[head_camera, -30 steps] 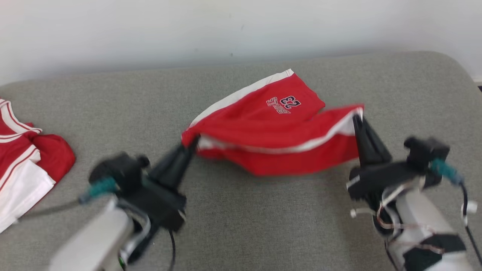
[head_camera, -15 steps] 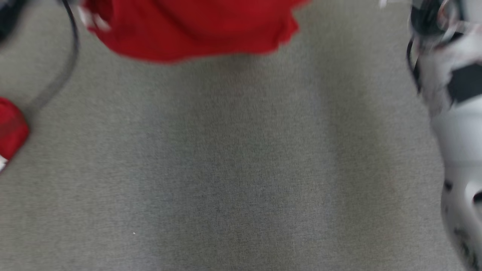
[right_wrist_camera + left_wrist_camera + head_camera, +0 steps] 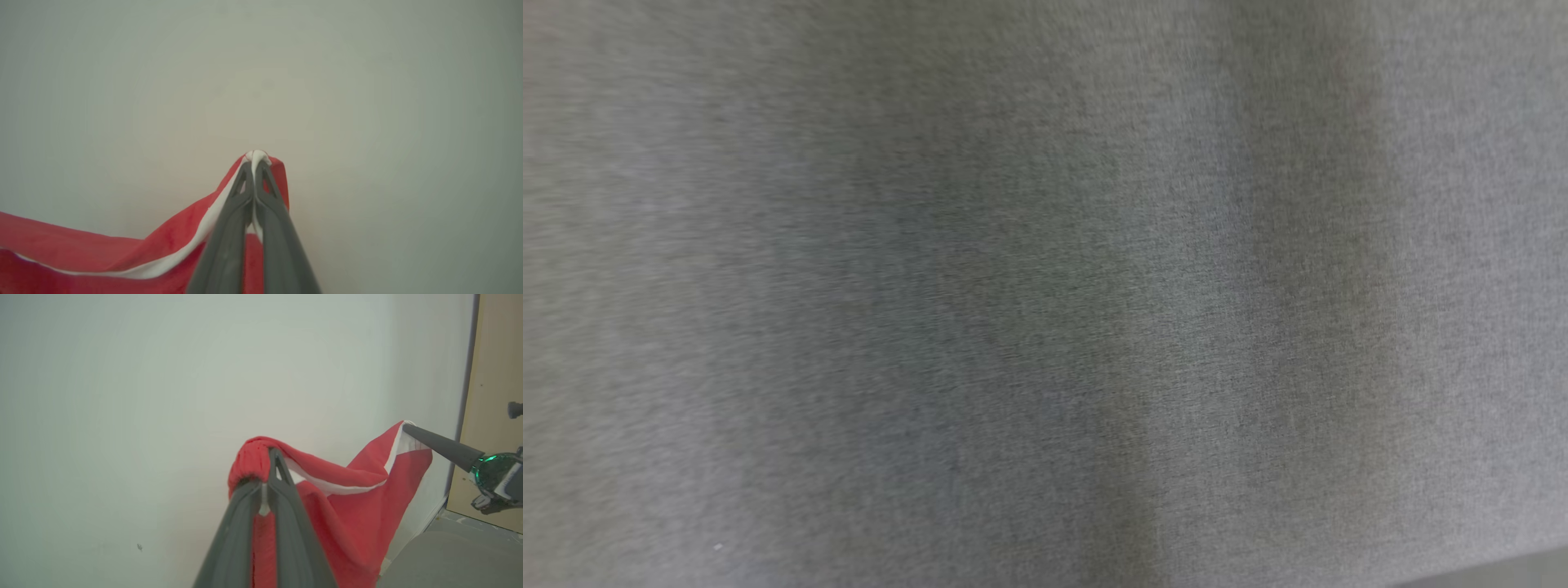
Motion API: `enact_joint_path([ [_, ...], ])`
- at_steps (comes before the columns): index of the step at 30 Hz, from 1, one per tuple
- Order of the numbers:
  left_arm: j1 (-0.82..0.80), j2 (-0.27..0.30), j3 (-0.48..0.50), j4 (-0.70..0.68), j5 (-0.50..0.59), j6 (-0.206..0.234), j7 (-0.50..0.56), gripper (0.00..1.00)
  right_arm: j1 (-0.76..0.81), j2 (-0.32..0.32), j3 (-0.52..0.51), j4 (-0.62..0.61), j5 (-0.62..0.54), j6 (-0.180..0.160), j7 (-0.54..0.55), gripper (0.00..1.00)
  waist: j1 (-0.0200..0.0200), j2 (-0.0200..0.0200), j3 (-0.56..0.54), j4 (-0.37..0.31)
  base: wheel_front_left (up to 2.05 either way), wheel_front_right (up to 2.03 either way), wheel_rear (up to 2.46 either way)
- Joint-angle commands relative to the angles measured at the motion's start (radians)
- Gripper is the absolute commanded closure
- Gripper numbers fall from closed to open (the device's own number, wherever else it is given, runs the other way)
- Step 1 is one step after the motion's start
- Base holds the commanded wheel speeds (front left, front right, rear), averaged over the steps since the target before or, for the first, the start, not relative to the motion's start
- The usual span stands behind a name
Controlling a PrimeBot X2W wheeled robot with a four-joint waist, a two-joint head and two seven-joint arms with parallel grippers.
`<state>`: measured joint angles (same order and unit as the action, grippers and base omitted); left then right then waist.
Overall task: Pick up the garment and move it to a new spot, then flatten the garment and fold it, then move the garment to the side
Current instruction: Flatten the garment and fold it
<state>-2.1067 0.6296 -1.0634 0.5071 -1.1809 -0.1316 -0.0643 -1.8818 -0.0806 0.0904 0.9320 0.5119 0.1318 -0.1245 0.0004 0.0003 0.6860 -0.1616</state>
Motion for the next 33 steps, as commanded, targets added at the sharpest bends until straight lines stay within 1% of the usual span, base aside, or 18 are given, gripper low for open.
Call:
enact_joint_path([
  [1,-0.016,-0.003,-0.019,0.011,-0.014,0.002,-0.012,1.00,-0.012,0.008,0.000,0.021,-0.006,-0.002,-0.013,1.00,-0.0004,-0.0003,0.062,-0.050,0.00,0.00,0.00],
  [4,-0.023,-0.001,-0.056,0.018,-0.054,0.002,-0.033,1.00,-0.021,0.014,0.010,0.053,-0.007,-0.002,-0.038,1.00,-0.0004,-0.0003,0.067,-0.055,0.00,0.00,0.00],
  [6,-0.005,0.011,-0.079,0.014,-0.087,0.002,-0.052,1.00,-0.002,0.015,0.028,0.063,-0.004,-0.002,-0.051,1.00,-0.0004,-0.0003,0.070,-0.059,0.00,0.00,0.00],
  [9,0.058,0.027,-0.100,-0.003,-0.156,0.002,-0.081,1.00,0.053,0.021,0.080,0.051,0.012,-0.002,-0.068,1.00,-0.0004,-0.0003,0.065,-0.063,0.00,0.00,0.00],
  [11,0.099,0.045,-0.118,-0.034,-0.183,0.002,-0.109,1.00,0.098,0.022,0.111,0.032,0.027,-0.002,-0.081,1.00,-0.0004,-0.0003,0.058,-0.063,0.00,0.00,0.00],
  [12,0.123,0.064,-0.132,-0.039,-0.181,0.002,-0.121,1.00,0.123,0.022,0.124,0.019,0.038,-0.002,-0.087,1.00,-0.0004,-0.0003,0.053,-0.062,0.00,0.00,0.00],
  [14,0.187,0.082,-0.150,-0.064,-0.185,0.002,-0.155,1.00,0.192,0.015,0.156,-0.009,0.058,-0.002,-0.097,1.00,-0.0004,-0.0003,0.035,-0.058,0.00,0.00,0.00],
  [15,0.233,0.084,-0.151,-0.076,-0.205,0.002,-0.170,1.00,0.236,0.005,0.173,-0.024,0.066,-0.002,-0.099,1.00,-0.0004,-0.0003,0.021,-0.053,0.00,0.00,0.00],
  [19,0.412,0.131,-0.162,-0.147,-0.209,0.002,-0.199,1.00,0.429,-0.021,0.241,-0.113,0.115,-0.002,-0.113,1.00,-0.0004,-0.0003,-0.050,-0.048,0.00,0.00,0.00],
  [21,0.510,0.147,-0.110,-0.187,-0.214,0.002,-0.202,1.00,0.540,-0.045,0.275,-0.167,0.133,-0.002,-0.115,1.00,-0.0004,-0.0003,-0.087,-0.046,0.00,0.00,0.00],
  [23,0.637,0.160,-0.054,-0.223,-0.179,0.002,-0.201,1.00,0.655,-0.069,0.307,-0.224,0.148,-0.002,-0.118,1.00,-0.0004,-0.0003,-0.122,-0.048,0.00,0.00,0.00],
  [25,0.762,0.158,0.018,-0.258,-0.153,0.002,-0.201,1.00,0.760,-0.098,0.322,-0.283,0.164,-0.002,-0.119,1.00,-0.0004,-0.0003,-0.151,-0.049,0.00,0.00,0.00],
  [26,0.762,0.158,0.018,-0.258,-0.153,0.002,-0.201,1.00,0.760,-0.098,0.322,-0.283,0.164,-0.002,-0.119,1.00,-0.0004,-0.0003,-0.151,-0.049,0.00,0.00,0.00],
  [30,1.001,0.128,0.161,-0.317,-0.072,0.002,-0.201,1.00,0.953,-0.141,0.337,-0.388,0.189,-0.002,-0.112,1.00,-0.0004,-0.0003,-0.202,-0.051,0.00,0.00,0.00],
  [33,1.173,0.095,0.241,-0.352,-0.002,0.003,-0.201,1.00,1.085,-0.159,0.340,-0.454,0.200,-0.002,-0.106,1.00,-0.0004,-0.0003,-0.240,-0.052,0.00,0.00,0.00],
])
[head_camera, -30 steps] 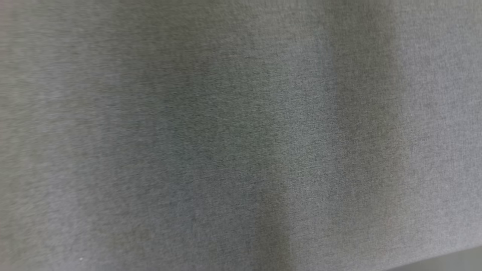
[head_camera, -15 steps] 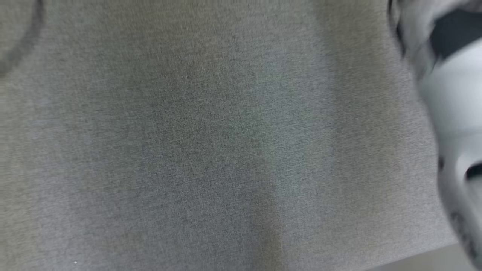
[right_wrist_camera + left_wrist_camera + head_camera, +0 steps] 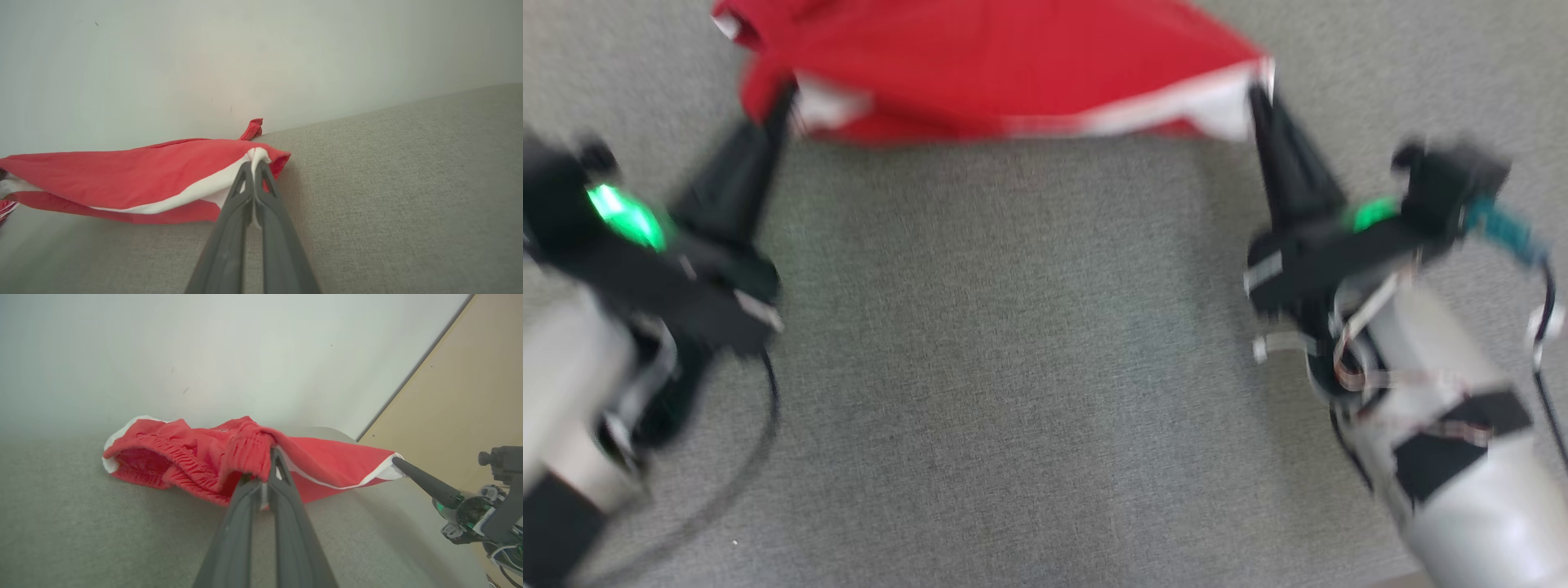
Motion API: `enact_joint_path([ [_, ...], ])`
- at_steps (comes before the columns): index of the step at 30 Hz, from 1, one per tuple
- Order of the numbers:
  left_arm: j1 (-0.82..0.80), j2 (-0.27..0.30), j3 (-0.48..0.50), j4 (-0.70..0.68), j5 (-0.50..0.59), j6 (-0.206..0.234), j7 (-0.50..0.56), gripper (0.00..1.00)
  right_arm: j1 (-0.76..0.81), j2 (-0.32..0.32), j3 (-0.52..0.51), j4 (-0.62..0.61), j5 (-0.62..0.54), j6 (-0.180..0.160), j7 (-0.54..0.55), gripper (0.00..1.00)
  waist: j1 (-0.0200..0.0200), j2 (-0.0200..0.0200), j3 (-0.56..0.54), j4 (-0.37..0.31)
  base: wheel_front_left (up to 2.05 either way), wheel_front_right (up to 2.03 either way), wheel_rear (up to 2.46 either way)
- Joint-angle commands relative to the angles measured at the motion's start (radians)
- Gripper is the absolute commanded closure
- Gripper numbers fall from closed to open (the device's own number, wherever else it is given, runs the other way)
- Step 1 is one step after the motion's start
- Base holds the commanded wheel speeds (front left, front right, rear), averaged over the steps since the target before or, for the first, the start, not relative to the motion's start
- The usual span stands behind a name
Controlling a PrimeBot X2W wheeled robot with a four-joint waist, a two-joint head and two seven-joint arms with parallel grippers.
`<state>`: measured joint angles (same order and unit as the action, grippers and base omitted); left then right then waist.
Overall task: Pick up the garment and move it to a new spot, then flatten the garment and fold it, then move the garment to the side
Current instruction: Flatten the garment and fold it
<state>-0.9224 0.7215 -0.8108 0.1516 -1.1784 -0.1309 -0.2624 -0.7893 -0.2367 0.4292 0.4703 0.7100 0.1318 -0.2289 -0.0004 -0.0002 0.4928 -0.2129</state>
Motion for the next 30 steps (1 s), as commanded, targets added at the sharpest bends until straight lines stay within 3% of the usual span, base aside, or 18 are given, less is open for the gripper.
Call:
enact_joint_path([
  [1,0.040,-0.012,0.013,-0.009,0.012,0.002,-0.003,1.00,0.032,-0.008,-0.004,-0.011,0.004,-0.002,-0.001,1.00,0.0004,0.0002,-0.061,0.001,0.00,0.00,0.00],
  [4,0.195,-0.050,0.076,-0.037,0.080,0.003,-0.003,1.00,0.163,-0.013,-0.001,-0.061,0.004,-0.002,0.017,1.00,0.0004,0.0002,-0.100,0.005,0.00,0.00,0.00],
  [15,0.605,-0.171,0.131,-0.012,0.244,0.000,-0.003,1.00,0.566,-0.036,-0.077,-0.171,-0.029,-0.002,0.063,1.00,0.0004,0.0002,-0.235,0.041,0.00,0.00,0.00],
  [23,0.754,-0.179,0.167,-0.042,0.361,0.001,-0.003,1.00,0.822,-0.012,-0.168,-0.292,-0.052,-0.002,0.116,1.00,0.0004,0.0002,-0.310,0.075,0.00,0.00,0.00],
  [30,0.835,-0.188,0.185,-0.061,0.387,0.001,-0.004,1.00,0.987,0.039,-0.257,-0.416,-0.085,-0.002,0.176,1.00,0.0004,0.0002,-0.351,0.108,0.00,0.00,0.00],
])
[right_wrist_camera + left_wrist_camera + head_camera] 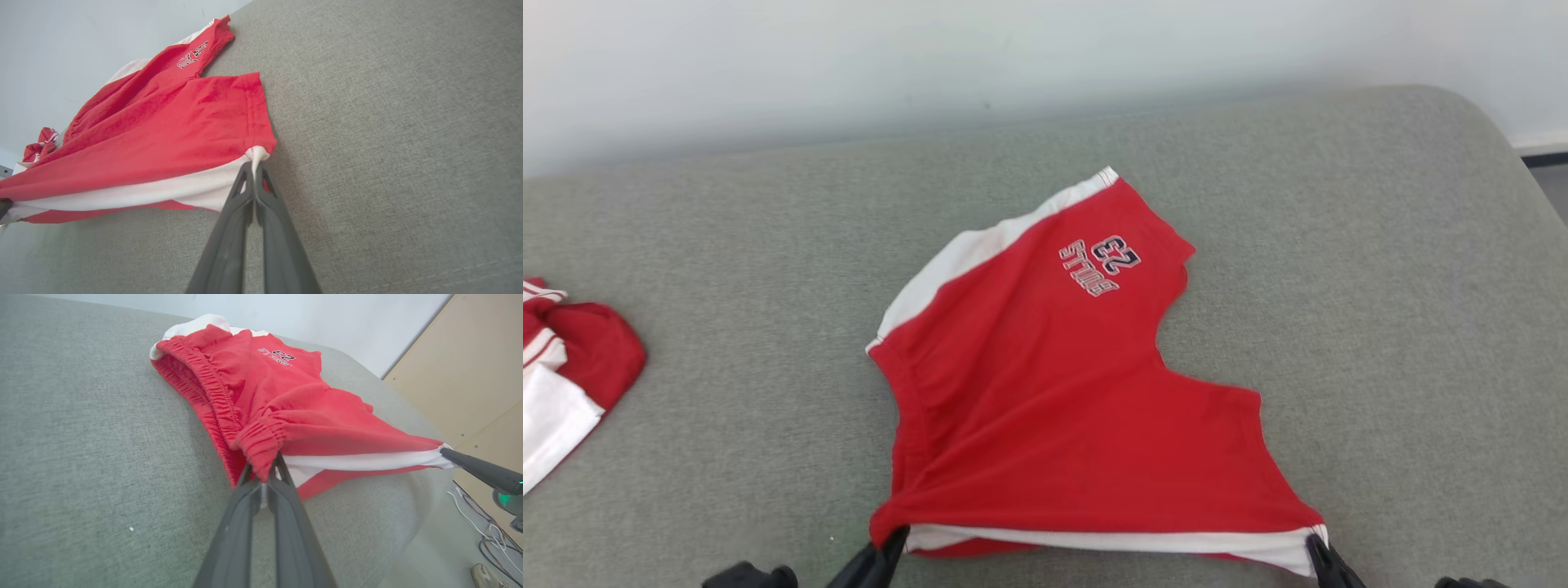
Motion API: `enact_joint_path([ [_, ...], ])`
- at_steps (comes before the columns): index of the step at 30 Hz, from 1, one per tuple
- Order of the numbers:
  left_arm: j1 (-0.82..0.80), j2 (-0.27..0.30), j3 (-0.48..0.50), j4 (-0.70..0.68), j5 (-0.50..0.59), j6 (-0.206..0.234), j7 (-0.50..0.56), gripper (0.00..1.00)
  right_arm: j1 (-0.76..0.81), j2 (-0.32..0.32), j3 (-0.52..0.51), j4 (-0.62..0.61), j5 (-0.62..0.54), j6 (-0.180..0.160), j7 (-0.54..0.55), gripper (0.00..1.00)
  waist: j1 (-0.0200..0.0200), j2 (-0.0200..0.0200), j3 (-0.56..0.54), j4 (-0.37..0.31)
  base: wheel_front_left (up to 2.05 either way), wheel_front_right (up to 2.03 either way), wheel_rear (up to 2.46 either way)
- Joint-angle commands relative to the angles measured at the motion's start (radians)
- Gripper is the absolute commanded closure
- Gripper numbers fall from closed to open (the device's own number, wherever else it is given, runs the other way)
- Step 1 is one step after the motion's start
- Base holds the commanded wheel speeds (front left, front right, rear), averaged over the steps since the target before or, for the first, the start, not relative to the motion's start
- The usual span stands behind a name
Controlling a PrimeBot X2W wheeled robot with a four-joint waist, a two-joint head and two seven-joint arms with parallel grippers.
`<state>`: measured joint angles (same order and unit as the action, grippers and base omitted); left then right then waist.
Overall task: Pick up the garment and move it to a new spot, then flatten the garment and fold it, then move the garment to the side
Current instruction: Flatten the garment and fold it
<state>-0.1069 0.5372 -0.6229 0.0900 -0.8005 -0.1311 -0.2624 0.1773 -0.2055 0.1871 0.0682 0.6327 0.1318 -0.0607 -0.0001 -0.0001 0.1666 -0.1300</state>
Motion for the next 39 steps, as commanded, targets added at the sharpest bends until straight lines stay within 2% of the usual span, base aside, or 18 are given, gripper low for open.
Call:
enact_joint_path([
  [1,0.027,-0.004,-0.007,0.008,0.012,0.001,-0.004,1.00,0.035,0.012,-0.028,-0.024,-0.014,-0.002,0.017,1.00,0.0001,0.0001,-0.028,0.029,0.00,0.00,0.00],
  [8,0.016,-0.024,-0.054,0.019,0.032,0.001,-0.004,1.00,0.033,0.038,-0.111,-0.074,-0.022,-0.002,0.050,1.00,0.0001,0.0001,-0.042,0.056,0.00,0.00,0.00],
  [13,-0.027,-0.041,-0.096,0.003,0.038,0.001,-0.004,1.00,-0.051,0.006,-0.180,-0.091,-0.022,-0.002,0.081,1.00,0.0001,0.0001,-0.047,0.084,0.00,0.00,0.00],
  [16,-0.079,-0.053,-0.133,-0.005,0.042,0.001,-0.003,1.00,-0.159,-0.029,-0.206,-0.068,-0.013,-0.002,0.125,1.00,0.0001,0.0001,-0.033,0.109,0.00,0.00,0.00],
  [19,-0.110,-0.058,-0.148,-0.007,0.044,0.001,-0.004,1.00,-0.223,-0.037,-0.214,-0.043,-0.004,-0.002,0.142,1.00,0.0001,0.0001,-0.022,0.123,0.00,0.00,0.00],
  [27,-0.261,-0.093,-0.149,0.009,0.022,0.001,-0.004,1.00,-0.543,-0.070,-0.163,0.144,-0.053,-0.002,0.198,1.00,0.0001,0.0001,0.052,0.189,0.00,0.00,0.00],
  [39,-0.510,-0.127,-0.160,0.142,-0.045,0.001,-0.004,1.00,-0.963,-0.061,-0.099,0.537,-0.149,-0.002,0.151,1.00,0.0001,0.0001,0.182,0.258,0.00,0.00,0.00],
])
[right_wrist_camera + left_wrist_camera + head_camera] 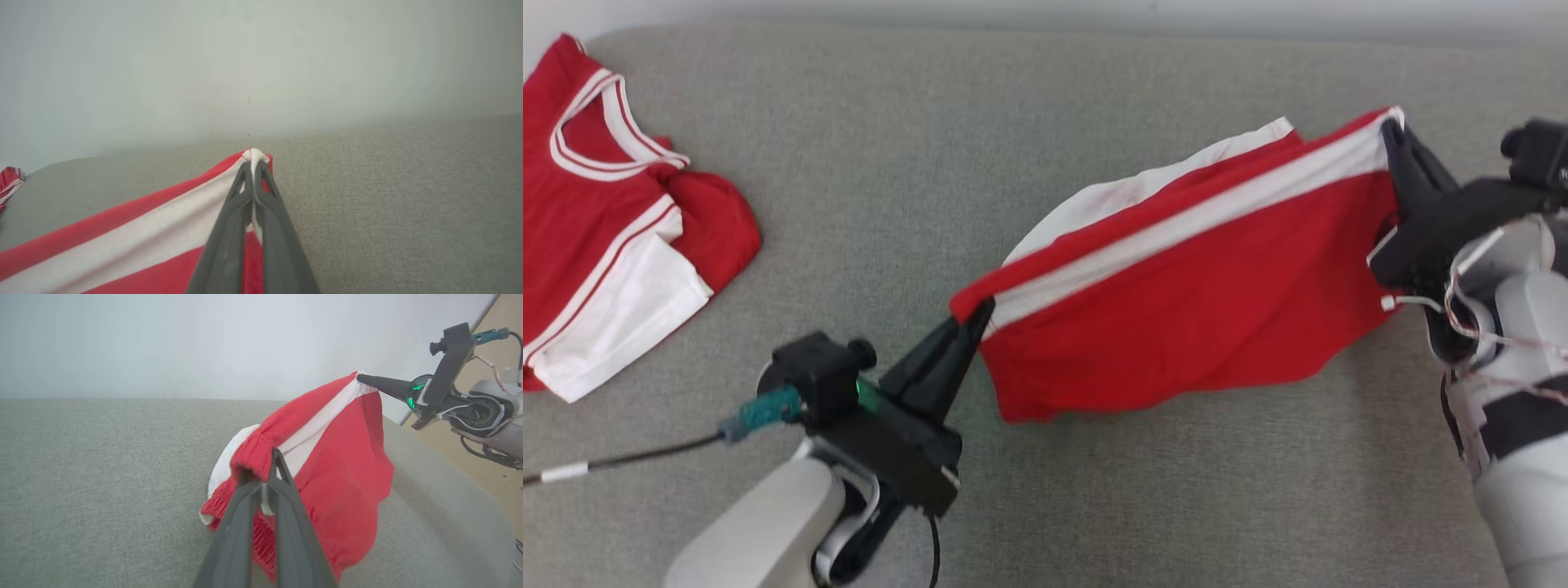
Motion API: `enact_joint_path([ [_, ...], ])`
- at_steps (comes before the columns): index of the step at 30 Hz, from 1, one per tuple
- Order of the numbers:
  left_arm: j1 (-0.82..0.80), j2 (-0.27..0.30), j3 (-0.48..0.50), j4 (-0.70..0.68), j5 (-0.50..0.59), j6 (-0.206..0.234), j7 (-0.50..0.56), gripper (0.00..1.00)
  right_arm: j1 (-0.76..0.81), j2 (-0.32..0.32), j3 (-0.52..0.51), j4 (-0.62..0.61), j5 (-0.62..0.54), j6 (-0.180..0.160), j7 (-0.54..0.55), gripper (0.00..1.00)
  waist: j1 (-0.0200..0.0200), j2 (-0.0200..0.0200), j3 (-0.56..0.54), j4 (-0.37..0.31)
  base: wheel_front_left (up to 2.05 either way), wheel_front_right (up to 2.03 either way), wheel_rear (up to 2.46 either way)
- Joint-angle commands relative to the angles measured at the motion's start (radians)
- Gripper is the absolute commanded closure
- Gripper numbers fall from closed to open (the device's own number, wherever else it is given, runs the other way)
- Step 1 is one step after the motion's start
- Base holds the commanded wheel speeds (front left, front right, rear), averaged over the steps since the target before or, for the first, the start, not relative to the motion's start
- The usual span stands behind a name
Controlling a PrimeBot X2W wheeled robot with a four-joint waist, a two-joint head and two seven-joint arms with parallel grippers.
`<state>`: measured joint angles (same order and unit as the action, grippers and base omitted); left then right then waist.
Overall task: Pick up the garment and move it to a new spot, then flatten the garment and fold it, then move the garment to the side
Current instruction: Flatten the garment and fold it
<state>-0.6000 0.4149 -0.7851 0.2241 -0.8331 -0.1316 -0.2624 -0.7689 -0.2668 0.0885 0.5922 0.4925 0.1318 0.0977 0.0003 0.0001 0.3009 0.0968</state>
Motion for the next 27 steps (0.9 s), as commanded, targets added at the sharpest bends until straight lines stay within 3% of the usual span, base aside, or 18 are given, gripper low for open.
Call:
enact_joint_path([
  [1,-0.038,-0.010,-0.002,0.026,-0.019,0.002,-0.004,1.00,-0.046,0.005,0.002,0.045,-0.018,-0.002,-0.016,1.00,-0.0003,-0.0001,0.060,0.034,0.00,0.00,0.00],
  [9,-0.162,-0.033,-0.041,0.132,-0.057,0.002,-0.003,1.00,-0.248,0.037,0.020,0.285,-0.108,-0.002,-0.084,1.00,-0.0003,-0.0001,0.140,0.042,0.00,0.00,0.00],
  [15,-0.191,-0.039,-0.067,0.153,-0.060,0.002,-0.004,1.00,-0.314,0.059,0.023,0.406,-0.136,-0.002,-0.130,1.00,-0.0003,-0.0001,0.150,0.041,0.00,0.00,0.00],
  [16,-0.193,-0.040,-0.064,0.156,-0.059,0.002,-0.004,0.86,-0.321,0.062,0.024,0.424,-0.140,-0.002,-0.142,0.58,-0.0003,-0.0001,0.148,0.040,0.00,0.00,0.00],
  [17,-0.192,-0.041,-0.061,0.158,-0.055,0.002,-0.004,0.08,-0.326,0.064,0.027,0.440,-0.142,-0.002,-0.151,0.00,-0.0003,-0.0001,0.144,0.038,0.00,0.00,0.00],
  [18,-0.189,-0.042,-0.056,0.160,-0.050,0.002,-0.004,0.00,-0.330,0.067,0.029,0.455,-0.140,-0.002,-0.160,0.00,-0.0003,-0.0001,0.140,0.036,0.00,0.00,0.00],
  [23,-0.144,-0.042,-0.008,0.143,-0.010,0.002,-0.004,0.00,-0.326,0.065,0.061,0.491,-0.111,-0.002,-0.194,0.00,-0.0003,-0.0001,0.108,0.026,0.00,0.00,0.00],
  [27,-0.075,-0.055,0.084,0.122,0.028,0.002,-0.004,0.00,-0.278,0.046,0.114,0.480,-0.081,-0.002,-0.212,0.00,-0.0003,-0.0001,0.071,0.027,0.00,0.00,0.00],
])
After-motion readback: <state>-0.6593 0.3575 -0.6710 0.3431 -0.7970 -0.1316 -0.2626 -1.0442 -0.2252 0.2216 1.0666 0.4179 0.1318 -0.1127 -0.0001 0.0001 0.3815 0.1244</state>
